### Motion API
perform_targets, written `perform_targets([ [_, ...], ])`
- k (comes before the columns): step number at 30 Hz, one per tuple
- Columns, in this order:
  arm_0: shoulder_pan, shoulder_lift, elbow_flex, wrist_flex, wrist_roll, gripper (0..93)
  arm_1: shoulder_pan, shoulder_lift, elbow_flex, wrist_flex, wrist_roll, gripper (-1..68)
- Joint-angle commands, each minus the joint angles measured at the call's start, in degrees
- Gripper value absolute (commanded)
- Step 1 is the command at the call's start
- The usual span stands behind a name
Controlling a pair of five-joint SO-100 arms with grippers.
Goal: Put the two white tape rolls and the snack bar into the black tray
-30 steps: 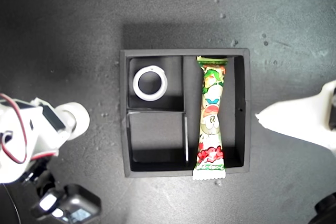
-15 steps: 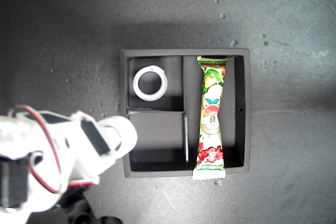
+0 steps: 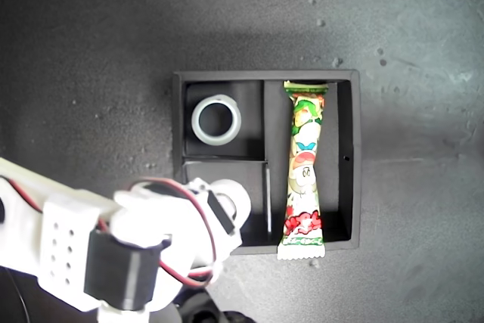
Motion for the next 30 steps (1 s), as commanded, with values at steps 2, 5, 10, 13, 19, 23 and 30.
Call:
perform_targets([
  [2,0.70,-1.93,-3.69,0.88,-1.58,0.0,1.49,18.98,21.45,-5.71,3.52,-0.6],
  [5,0.70,-4.22,-4.31,0.88,-2.29,0.0,0.35,24.61,31.99,-9.58,5.71,-0.6],
  [10,0.62,-7.91,-6.06,0.88,-2.72,0.0,-0.97,27.25,42.63,-14.24,6.86,-0.6],
  [13,0.53,-10.02,-7.47,0.97,-2.72,0.0,-1.05,30.94,47.20,-15.47,7.56,-0.6],
  [19,0.79,-10.99,-8.96,1.05,-2.72,6.2,-1.93,35.51,51.15,-15.64,8.96,-0.6],
  [23,1.58,-9.40,-8.61,1.05,-2.46,15.5,-1.49,35.60,51.33,-15.29,8.88,-0.6],
  [30,2.99,-3.96,-6.50,1.05,-1.58,17.7,-0.53,36.39,51.42,-13.97,8.79,-0.6],
])
